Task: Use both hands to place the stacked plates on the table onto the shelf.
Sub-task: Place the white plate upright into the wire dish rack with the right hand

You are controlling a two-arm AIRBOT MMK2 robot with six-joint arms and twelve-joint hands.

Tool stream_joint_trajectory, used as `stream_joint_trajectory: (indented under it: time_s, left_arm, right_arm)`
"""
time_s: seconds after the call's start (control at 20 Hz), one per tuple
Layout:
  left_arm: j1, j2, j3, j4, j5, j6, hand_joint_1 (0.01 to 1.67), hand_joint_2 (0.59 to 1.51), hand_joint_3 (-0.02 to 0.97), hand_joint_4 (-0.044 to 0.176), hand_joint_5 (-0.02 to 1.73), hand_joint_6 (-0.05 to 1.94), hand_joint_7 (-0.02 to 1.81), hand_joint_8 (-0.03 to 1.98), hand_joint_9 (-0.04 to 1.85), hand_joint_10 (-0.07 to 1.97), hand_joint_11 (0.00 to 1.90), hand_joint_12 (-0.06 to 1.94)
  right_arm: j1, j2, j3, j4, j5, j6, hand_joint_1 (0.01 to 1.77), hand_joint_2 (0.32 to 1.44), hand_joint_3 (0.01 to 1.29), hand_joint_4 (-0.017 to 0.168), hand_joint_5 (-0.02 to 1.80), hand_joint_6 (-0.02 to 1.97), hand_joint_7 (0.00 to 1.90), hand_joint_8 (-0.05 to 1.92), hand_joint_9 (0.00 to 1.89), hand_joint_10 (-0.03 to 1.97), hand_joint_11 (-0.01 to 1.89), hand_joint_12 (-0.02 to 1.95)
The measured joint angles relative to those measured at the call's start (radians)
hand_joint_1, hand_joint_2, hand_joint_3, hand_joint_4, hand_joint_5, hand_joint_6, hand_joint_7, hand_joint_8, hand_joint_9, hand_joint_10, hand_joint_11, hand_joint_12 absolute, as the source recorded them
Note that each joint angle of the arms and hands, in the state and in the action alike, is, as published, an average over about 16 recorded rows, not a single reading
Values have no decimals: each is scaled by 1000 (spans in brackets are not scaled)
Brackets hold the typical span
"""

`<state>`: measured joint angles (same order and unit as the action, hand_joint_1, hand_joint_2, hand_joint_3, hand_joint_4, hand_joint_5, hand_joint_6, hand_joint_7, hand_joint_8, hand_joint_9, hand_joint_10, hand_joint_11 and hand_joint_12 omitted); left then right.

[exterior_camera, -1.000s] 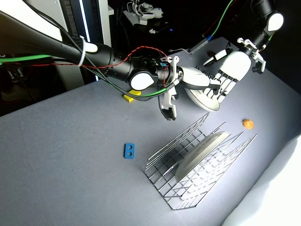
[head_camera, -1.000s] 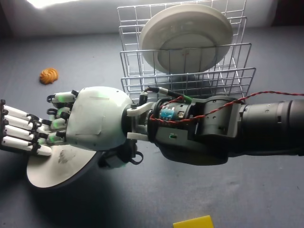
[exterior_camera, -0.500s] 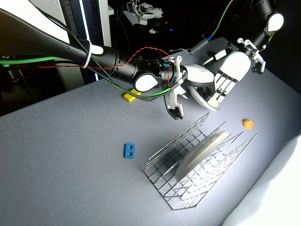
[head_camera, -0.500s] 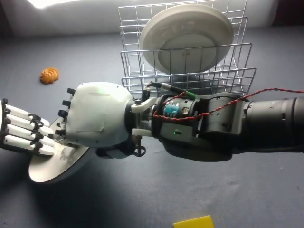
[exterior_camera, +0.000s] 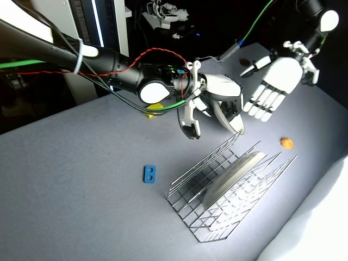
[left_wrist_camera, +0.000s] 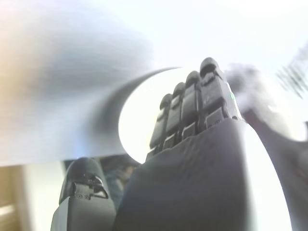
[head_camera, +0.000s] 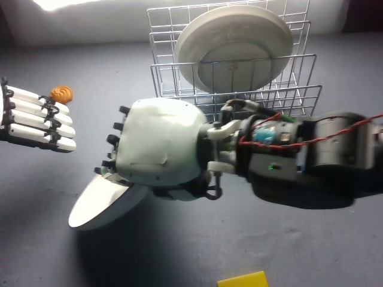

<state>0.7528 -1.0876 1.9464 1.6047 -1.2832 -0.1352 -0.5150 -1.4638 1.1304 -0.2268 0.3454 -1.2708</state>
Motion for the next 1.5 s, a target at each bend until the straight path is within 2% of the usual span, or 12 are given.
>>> stream_joint_trajectory:
  time_s: [0.4, 0.55, 0.7, 0.9, 1.2, 1.35, 1.5]
  left_arm:
    - [-47, 22, 13, -16, -19, -11, 13, 1104, 19, 4, 14, 15, 19, -7, 21, 7, 18, 9]
    - [-52, 27, 13, -18, -25, -10, 13, 1104, 19, 4, 16, 15, 18, -7, 22, 7, 18, 8]
    - [-52, 29, 14, -21, -33, -6, 13, 1105, 19, 3, 17, 15, 18, -7, 23, 7, 18, 8]
    - [-52, 30, 13, -27, -46, 5, 13, 1106, 19, 3, 19, 15, 18, -7, 22, 8, 18, 8]
    - [-44, 31, 8, -39, -62, 42, 13, 1108, 19, 3, 20, 15, 17, -7, 22, 8, 18, 9]
    - [-36, 31, 5, -46, -64, 72, 12, 1109, 19, 3, 21, 15, 17, -7, 22, 8, 18, 9]
    - [-27, 32, 0, -55, -60, 110, 12, 1110, 19, 4, 21, 15, 17, -7, 22, 8, 18, 9]
  right_arm:
    - [98, 240, -240, 85, -78, 17, 1278, 1021, 15, -4, 852, 960, 1055, 751, 1097, 892, 956, 1069]
    - [147, 319, -304, 70, -111, 112, 1295, 1021, 14, -3, 862, 993, 1068, 746, 1076, 959, 954, 1075]
    - [195, 380, -336, 12, -139, 280, 1306, 1021, 14, -3, 859, 1021, 1070, 762, 1062, 1007, 955, 1088]
    - [255, 431, -335, -87, -160, 569, 1311, 1021, 14, -3, 852, 1025, 1073, 756, 1057, 1016, 956, 1098]
    - [315, 459, -275, -248, -190, 1009, 1321, 1020, 15, -3, 841, 1040, 1063, 775, 1054, 1039, 952, 1105]
    - [333, 462, -237, -283, -202, 1145, 1326, 1021, 15, -3, 832, 1049, 1051, 805, 1054, 1048, 946, 1111]
    - [345, 465, -205, -281, -213, 1209, 1333, 1021, 15, -3, 824, 1056, 1038, 829, 1053, 1053, 936, 1114]
